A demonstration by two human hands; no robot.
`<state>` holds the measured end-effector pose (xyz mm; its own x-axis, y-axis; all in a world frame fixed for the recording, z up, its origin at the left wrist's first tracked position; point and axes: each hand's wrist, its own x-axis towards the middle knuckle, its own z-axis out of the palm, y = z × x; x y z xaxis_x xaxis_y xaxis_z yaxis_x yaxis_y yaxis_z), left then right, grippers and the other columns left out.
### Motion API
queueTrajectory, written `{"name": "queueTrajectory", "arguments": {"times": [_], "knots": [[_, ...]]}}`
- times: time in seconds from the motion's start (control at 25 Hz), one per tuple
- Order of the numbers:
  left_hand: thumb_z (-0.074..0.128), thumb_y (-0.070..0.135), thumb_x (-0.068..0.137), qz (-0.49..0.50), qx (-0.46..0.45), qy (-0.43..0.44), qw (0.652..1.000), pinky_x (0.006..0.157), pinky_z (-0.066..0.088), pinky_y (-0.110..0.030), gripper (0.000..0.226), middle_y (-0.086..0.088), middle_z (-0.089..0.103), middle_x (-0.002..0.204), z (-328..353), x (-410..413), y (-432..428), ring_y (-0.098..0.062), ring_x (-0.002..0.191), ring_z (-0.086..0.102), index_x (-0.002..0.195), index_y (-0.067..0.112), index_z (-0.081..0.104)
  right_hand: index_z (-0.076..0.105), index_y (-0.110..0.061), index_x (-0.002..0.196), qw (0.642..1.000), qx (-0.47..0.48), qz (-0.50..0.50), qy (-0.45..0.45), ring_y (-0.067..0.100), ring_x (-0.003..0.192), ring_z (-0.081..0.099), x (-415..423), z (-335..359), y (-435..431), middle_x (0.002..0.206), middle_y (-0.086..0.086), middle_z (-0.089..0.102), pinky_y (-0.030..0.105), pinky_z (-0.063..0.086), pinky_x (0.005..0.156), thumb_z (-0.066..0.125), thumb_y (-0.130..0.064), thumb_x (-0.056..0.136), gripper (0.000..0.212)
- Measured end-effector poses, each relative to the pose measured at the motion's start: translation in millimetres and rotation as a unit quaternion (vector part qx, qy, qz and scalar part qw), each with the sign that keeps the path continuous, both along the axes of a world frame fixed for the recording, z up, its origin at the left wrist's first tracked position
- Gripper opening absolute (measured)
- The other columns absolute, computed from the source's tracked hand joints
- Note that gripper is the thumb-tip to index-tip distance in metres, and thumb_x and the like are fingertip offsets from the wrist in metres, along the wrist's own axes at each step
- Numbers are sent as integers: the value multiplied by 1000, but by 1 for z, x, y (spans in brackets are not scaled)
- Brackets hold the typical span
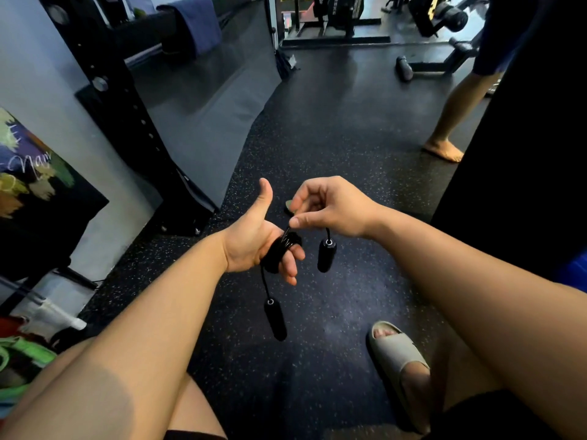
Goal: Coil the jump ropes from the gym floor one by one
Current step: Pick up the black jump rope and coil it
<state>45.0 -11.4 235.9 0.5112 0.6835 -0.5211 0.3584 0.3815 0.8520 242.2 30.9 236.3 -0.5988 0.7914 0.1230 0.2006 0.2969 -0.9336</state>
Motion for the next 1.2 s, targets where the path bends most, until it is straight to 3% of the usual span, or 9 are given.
{"name": "queueTrajectory", "arguments": {"times": [0.16, 0.28, 0.4, 0.52, 0.6, 0.8, 0.96, 1.08, 1.2], "knots": [[-16, 96, 55, -11, -6, -113, 994, 84, 52, -43, 129, -15, 63, 55, 4, -5, 1, -35, 63, 67, 77, -1, 66, 67, -11, 81, 997, -49, -6, 52, 16, 65, 59, 0, -7, 0, 72, 3, 65, 35, 48, 67, 77, -8, 82, 11], [-15, 97, 54, 1, 5, -151, 988, 81, 52, -41, 125, -11, 53, 45, 7, -9, -1, -32, 53, 64, 73, -1, 60, 66, -10, 89, 986, -142, 52, 66, 33, 82, 55, -6, -18, -7, 88, 20, 63, 40, 44, 71, 66, -25, 93, 15], [-11, 97, 54, 22, 10, -175, 984, 77, 54, -37, 120, -9, 46, 40, 11, -9, -3, -30, 48, 59, 67, 1, 59, 65, -9, 91, 970, -205, 104, 82, 36, 87, 55, -8, -19, -15, 94, 24, 62, 37, 43, 72, 58, -30, 95, 23], [-12, 96, 59, 47, 19, -168, 985, 76, 54, -37, 118, -9, 44, 38, 15, -7, -5, -30, 44, 56, 63, 1, 57, 64, -1, 94, 975, -182, 87, 91, 33, 84, 59, -11, -16, -15, 92, 23, 64, 32, 48, 70, 60, -29, 94, 28], [-13, 95, 64, 79, 38, -146, 985, 74, 54, -37, 115, -7, 40, 35, 15, -5, -5, -29, 39, 53, 58, 3, 56, 64, 3, 96, 984, -149, 67, 76, 36, 85, 59, -13, -15, -13, 93, 26, 64, 35, 49, 71, 66, -33, 91, 36], [-13, 90, 73, 167, 83, -99, 977, 66, 54, -33, 108, -4, 30, 30, 15, 3, -9, -25, 30, 41, 48, 8, 52, 70, 1, 92, 995, -87, 21, 38, 32, 77, 63, -18, -11, -12, 83, 19, 71, 42, 51, 72, 66, -31, 94, 32], [-9, 91, 75, 208, 93, -93, 969, 69, 52, -37, 105, -3, 27, 30, 12, 4, -10, -23, 28, 36, 49, 7, 49, 70, 5, 94, 997, -68, 8, 27, 33, 76, 63, -21, -9, -14, 88, 28, 71, 48, 51, 74, 65, -31, 95, 36], [-3, 92, 75, 249, 112, -82, 958, 66, 49, -37, 103, -3, 29, 31, 9, 5, -9, -23, 29, 35, 48, 7, 49, 69, 6, 94, 998, -58, 6, 21, 30, 76, 66, -22, -7, -15, 87, 28, 72, 44, 54, 72, 63, -29, 96, 35], [3, 92, 78, 324, 156, -43, 932, 53, 44, -31, 100, -4, 33, 33, 3, 9, -7, -23, 32, 34, 45, 9, 50, 68, 4, 89, 1000, -28, -10, 1, 19, 67, 67, -25, -7, -16, 78, 17, 72, 36, 57, 63, 65, -31, 95, 36]]}}
